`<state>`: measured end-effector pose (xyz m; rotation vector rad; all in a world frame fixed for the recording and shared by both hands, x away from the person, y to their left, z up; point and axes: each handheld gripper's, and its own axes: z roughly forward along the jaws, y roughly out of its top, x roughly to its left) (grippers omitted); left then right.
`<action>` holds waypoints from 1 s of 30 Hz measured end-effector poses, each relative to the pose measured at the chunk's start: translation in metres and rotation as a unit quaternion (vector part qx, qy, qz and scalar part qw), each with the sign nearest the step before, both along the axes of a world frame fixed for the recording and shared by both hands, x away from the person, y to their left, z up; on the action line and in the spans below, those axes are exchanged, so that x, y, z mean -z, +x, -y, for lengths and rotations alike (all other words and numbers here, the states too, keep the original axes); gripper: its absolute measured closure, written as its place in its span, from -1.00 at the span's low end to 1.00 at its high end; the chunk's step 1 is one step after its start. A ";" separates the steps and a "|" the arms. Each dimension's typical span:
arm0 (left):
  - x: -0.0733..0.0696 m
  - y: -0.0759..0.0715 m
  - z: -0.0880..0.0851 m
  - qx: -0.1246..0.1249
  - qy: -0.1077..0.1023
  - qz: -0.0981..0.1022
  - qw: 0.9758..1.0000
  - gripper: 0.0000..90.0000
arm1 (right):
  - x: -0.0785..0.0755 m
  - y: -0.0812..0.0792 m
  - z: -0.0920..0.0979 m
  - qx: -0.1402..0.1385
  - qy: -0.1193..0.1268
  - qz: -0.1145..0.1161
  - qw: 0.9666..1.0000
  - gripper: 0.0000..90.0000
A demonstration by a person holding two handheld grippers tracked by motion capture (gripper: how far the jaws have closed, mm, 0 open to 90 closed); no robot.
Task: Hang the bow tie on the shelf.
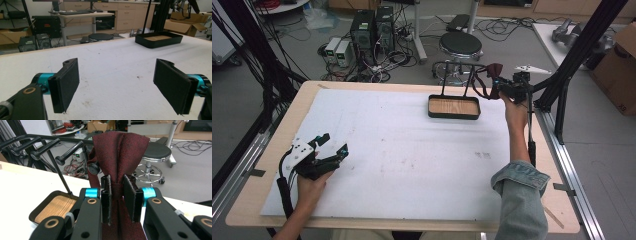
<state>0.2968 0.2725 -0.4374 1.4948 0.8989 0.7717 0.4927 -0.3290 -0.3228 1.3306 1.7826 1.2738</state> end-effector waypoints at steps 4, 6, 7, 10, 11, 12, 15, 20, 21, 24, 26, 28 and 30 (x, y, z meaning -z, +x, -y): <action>0.000 0.000 0.000 0.000 -0.001 0.000 1.000 -0.53 | 0.001 0.001 0.000 0.000 -0.001 0.002 1.000 0.71; 0.000 0.000 0.000 0.000 0.000 0.000 1.000 -0.53 | 0.001 0.001 0.000 0.001 -0.003 0.002 1.000 0.71; 0.000 0.000 0.000 0.000 0.000 0.000 1.000 -0.53 | 0.001 0.001 0.001 0.001 -0.002 0.001 1.000 0.71; 0.000 0.000 0.000 0.000 0.000 0.000 1.000 -0.53 | 0.001 0.000 0.001 0.001 0.001 -0.002 1.000 0.70; 0.000 0.000 0.000 0.000 0.000 0.000 1.000 -0.53 | 0.001 0.000 0.001 0.000 0.003 0.000 1.000 0.70; 0.000 0.000 0.000 0.000 0.000 0.000 1.000 -0.53 | 0.000 0.000 0.002 -0.002 0.004 0.000 1.000 0.69; 0.000 0.000 0.000 0.000 0.000 0.000 1.000 -0.53 | 0.000 0.000 0.001 0.000 0.001 0.000 1.000 0.65; 0.000 0.000 0.000 0.000 0.000 0.000 1.000 -0.53 | -0.005 -0.004 0.002 0.001 0.001 0.007 1.000 0.62; 0.000 0.000 0.000 0.000 0.000 0.000 1.000 -0.53 | -0.006 -0.005 0.002 0.001 0.000 0.010 1.000 0.60; 0.000 0.000 0.000 0.000 0.000 0.000 1.000 -0.53 | -0.011 -0.009 0.003 -0.001 0.001 0.018 1.000 0.55; 0.000 0.000 0.000 0.000 0.000 0.000 1.000 -0.53 | -0.014 -0.012 0.003 -0.001 0.001 0.021 1.000 0.52; 0.000 0.000 0.000 0.000 0.001 0.000 1.000 -0.53 | -0.017 -0.015 0.003 -0.003 0.002 0.024 1.000 0.45; 0.000 0.000 0.000 0.000 0.000 0.000 1.000 -0.53 | -0.021 -0.019 0.004 -0.008 0.001 0.027 1.000 0.40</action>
